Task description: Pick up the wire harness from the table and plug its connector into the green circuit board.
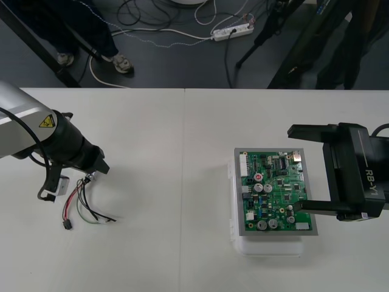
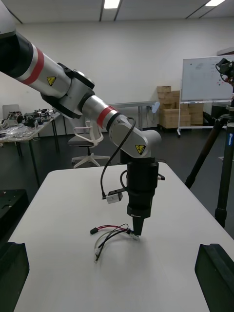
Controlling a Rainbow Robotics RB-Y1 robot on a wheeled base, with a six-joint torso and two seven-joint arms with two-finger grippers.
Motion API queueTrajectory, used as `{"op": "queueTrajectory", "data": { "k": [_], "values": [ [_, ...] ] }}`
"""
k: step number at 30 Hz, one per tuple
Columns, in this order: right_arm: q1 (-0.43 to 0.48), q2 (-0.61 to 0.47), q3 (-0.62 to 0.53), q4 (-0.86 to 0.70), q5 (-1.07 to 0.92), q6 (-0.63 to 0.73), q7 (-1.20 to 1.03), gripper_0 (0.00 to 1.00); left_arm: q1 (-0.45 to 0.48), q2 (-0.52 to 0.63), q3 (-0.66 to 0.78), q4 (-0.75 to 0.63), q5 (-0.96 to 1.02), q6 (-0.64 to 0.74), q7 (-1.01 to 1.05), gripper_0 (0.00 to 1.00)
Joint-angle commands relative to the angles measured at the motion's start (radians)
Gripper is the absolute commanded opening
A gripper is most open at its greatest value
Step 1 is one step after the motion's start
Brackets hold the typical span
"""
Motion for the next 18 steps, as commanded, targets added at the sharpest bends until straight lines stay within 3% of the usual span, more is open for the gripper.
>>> {"op": "queueTrajectory", "data": {
  "k": [1,18],
  "values": [
    [-0.024,0.010,0.043,-0.011,0.025,0.000,-0.020,1.00,-0.048,-0.029,-0.029,0.044,-0.017,0.102,-0.055,0.84],
    [-0.043,0.011,0.073,-0.011,0.031,0.018,-0.077,1.00,-0.048,-0.076,-0.133,0.137,-0.039,0.210,-0.102,0.84]
  ]
}}
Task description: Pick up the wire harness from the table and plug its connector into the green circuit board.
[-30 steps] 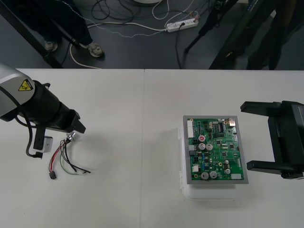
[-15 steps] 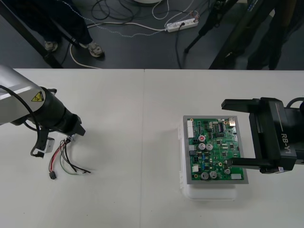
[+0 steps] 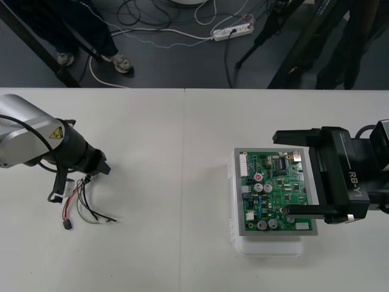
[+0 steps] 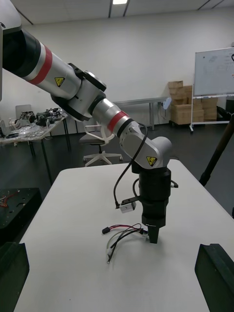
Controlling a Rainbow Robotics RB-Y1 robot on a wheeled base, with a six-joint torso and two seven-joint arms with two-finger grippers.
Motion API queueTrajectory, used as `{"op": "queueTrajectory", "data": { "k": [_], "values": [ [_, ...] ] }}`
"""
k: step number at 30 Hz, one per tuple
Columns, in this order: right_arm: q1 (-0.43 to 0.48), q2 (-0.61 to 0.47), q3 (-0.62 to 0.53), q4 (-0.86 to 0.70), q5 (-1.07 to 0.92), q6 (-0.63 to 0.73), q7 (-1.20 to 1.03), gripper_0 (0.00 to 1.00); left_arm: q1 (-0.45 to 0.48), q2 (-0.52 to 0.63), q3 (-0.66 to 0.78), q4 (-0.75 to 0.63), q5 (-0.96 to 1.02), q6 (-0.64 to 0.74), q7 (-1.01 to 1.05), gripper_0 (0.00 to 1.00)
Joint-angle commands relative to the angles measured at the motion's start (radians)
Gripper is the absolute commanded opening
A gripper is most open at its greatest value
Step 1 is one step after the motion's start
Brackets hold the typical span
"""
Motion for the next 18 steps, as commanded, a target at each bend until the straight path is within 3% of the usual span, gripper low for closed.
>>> {"op": "queueTrajectory", "data": {
  "k": [1,18],
  "values": [
    [-0.025,0.011,0.015,-0.011,0.004,0.024,-0.052,1.00,-0.042,-0.014,-0.059,0.003,-0.005,0.092,-0.101,0.84],
    [-0.010,0.011,0.015,-0.049,0.032,0.049,-0.092,1.00,-0.042,-0.015,-0.125,0.015,-0.025,0.146,-0.101,0.84]
  ]
}}
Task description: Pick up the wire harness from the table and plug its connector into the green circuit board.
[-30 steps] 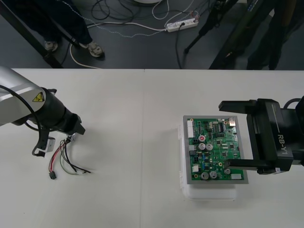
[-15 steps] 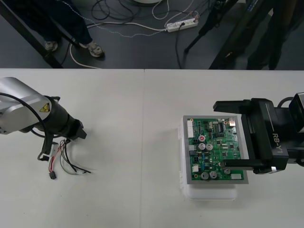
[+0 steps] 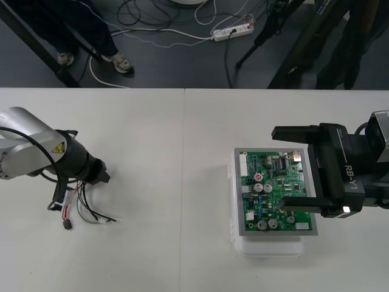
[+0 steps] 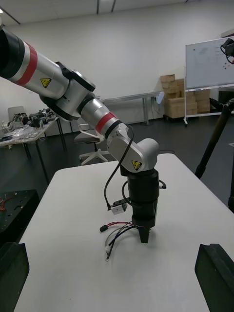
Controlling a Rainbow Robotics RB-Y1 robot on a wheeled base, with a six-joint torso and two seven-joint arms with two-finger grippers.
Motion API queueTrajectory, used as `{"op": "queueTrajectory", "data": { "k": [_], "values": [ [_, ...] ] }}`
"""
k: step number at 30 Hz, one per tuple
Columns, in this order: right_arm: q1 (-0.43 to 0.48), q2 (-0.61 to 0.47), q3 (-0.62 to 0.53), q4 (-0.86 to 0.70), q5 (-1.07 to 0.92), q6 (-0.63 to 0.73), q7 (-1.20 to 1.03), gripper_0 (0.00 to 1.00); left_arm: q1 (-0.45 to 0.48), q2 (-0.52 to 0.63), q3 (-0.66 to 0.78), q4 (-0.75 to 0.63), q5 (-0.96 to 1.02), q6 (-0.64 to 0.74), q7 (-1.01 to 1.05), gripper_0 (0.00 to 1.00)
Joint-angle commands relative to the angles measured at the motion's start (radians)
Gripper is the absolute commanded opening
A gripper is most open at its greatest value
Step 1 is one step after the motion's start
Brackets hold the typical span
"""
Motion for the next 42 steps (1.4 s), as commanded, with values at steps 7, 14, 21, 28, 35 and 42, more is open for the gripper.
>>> {"op": "queueTrajectory", "data": {
  "k": [7,14,21,28,35,42],
  "values": [
    [-0.008,0.011,0.014,-0.053,0.003,0.014,-0.042,1.00,-0.042,-0.014,-0.039,0.015,-0.012,0.066,-0.105,0.83],
    [-0.008,0.011,0.014,-0.054,0.001,0.014,-0.039,1.00,-0.042,-0.024,-0.039,0.024,-0.028,0.067,-0.105,0.20],
    [-0.008,0.011,0.016,-0.054,-0.003,0.014,-0.036,1.00,-0.042,-0.024,-0.040,0.024,-0.038,0.067,-0.110,0.00],
    [0.002,0.009,0.016,-0.054,-0.006,0.012,-0.039,1.00,-0.042,-0.023,-0.039,0.024,-0.049,0.067,-0.110,0.00],
    [0.007,0.009,0.016,-0.053,-0.006,0.012,-0.036,1.00,-0.045,-0.018,0.007,0.024,-0.023,0.067,-0.110,0.00],
    [0.007,0.009,0.016,-0.053,-0.006,0.012,-0.036,1.00,-0.044,-0.003,0.076,0.015,0.006,0.046,-0.102,0.00]
  ]
}}
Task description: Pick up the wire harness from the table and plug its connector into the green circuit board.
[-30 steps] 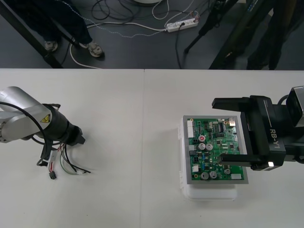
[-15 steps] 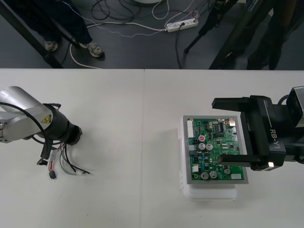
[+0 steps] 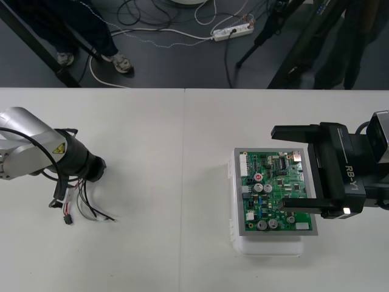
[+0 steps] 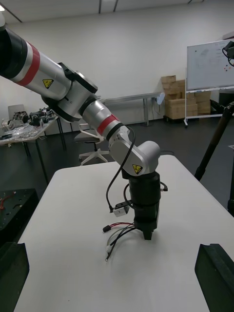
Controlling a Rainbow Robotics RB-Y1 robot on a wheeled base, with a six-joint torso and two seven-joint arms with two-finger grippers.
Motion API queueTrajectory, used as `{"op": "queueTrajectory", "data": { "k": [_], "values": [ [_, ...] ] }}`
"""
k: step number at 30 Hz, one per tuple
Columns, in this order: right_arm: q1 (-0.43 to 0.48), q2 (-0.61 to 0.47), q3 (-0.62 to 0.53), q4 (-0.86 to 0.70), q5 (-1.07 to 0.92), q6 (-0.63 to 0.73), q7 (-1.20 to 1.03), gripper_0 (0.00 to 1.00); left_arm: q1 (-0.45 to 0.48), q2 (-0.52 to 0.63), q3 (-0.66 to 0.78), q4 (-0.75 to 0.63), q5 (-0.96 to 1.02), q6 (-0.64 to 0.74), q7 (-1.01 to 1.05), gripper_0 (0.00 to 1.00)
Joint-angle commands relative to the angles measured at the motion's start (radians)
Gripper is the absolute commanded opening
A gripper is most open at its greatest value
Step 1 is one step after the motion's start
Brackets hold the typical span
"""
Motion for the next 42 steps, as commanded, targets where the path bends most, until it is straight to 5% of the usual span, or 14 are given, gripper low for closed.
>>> {"op": "queueTrajectory", "data": {
  "k": [1,24,33,42],
  "values": [
    [0.006,0.009,0.015,-0.033,-0.006,0.008,-0.035,1.00,-0.039,0.012,0.095,-0.015,0.034,-0.007,-0.098,0.00],
    [0.006,0.009,0.015,-0.033,-0.006,0.008,-0.035,1.00,-0.038,0.128,0.467,0.047,0.481,-0.399,-0.025,0.00],
    [0.006,0.009,0.015,-0.033,-0.006,0.008,-0.035,1.00,-0.036,0.127,0.582,0.143,0.637,-0.579,0.096,0.00],
    [0.006,0.009,0.015,-0.033,-0.006,0.008,-0.035,1.00,0.067,0.039,0.801,0.143,0.685,-0.681,0.272,0.00]
  ]
}}
